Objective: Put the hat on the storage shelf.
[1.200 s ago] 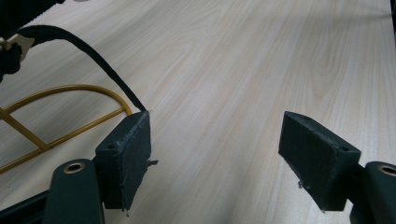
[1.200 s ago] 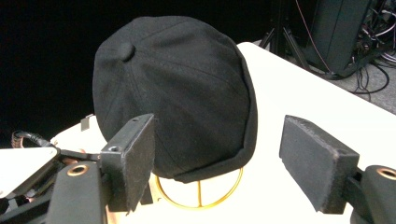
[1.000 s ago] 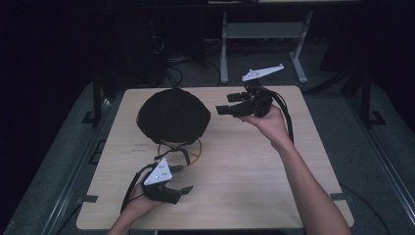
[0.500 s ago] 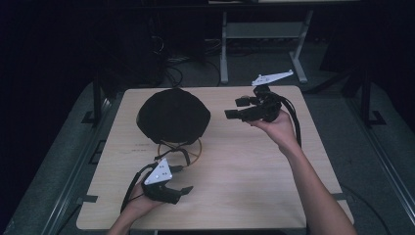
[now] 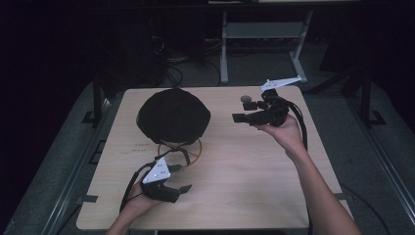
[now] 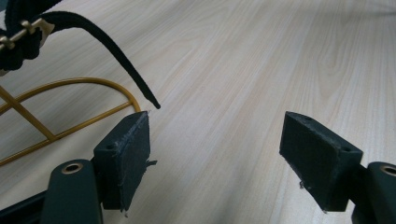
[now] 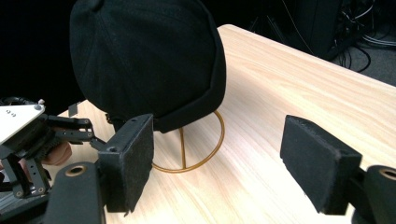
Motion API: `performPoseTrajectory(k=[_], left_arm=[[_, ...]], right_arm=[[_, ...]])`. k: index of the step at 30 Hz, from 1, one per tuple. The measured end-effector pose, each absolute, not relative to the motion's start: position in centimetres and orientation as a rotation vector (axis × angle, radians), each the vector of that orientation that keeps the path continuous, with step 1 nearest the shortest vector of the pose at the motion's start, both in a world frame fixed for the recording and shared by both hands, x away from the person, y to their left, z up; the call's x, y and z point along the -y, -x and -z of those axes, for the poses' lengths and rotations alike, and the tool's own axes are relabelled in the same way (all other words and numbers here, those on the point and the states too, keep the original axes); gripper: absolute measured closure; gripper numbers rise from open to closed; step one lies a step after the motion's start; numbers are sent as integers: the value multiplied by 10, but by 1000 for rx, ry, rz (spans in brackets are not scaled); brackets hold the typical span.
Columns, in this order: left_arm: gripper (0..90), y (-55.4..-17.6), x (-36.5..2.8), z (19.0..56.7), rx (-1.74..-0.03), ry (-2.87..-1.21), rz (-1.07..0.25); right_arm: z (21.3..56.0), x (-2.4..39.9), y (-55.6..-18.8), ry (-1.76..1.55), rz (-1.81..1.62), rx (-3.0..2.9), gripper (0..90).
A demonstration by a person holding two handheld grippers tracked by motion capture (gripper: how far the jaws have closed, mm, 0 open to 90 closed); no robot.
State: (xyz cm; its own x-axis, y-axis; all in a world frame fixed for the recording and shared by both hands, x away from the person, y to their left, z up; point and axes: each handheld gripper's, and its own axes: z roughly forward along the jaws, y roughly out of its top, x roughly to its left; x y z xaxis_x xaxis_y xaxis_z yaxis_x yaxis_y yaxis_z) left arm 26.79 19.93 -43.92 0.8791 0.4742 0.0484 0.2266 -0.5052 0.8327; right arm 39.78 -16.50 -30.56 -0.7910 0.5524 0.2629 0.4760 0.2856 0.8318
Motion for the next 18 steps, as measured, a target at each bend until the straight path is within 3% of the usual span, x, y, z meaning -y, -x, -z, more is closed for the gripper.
performPoseTrajectory(k=[18], left_arm=[[241,-269,-199,441,-519,-2108,-331]], right_arm=[[331,193,-388,-1069,-1545,-2440,243]])
